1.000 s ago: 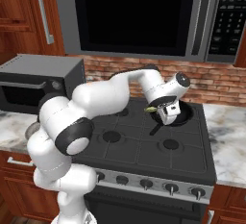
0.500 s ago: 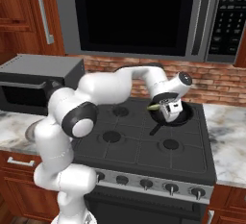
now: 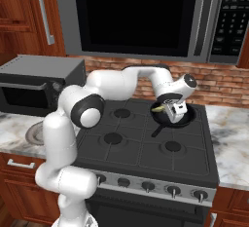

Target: Pick up the butter stick and place it in the pan. Then turn on the burner for the pan.

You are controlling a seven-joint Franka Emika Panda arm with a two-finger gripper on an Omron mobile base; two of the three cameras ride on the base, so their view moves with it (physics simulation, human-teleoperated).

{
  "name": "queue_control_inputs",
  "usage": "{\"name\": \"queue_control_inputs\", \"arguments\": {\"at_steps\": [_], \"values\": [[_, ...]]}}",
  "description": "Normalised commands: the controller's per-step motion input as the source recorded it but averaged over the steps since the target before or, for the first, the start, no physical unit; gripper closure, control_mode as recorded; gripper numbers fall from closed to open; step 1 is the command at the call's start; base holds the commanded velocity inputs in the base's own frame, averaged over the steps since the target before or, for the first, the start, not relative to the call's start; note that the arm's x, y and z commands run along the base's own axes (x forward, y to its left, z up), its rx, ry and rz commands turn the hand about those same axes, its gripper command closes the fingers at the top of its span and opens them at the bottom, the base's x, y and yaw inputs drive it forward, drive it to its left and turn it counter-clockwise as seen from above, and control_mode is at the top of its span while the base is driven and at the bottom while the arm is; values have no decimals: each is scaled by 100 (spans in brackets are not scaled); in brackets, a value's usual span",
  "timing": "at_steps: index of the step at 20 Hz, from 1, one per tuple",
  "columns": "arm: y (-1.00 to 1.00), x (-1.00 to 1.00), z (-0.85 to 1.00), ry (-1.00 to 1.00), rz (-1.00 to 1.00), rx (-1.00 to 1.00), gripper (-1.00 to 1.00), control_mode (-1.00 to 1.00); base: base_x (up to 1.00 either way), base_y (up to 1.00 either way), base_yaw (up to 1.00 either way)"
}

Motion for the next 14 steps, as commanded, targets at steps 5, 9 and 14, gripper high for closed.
{"name": "queue_control_inputs", "arguments": {"at_steps": [5,9,14], "values": [[-9,28,-18,0,3,-2,100,-100,0,0,0],[-8,29,-19,0,3,-2,100,-100,0,0,0],[-7,32,-23,0,2,-3,100,-100,0,0,0]]}}
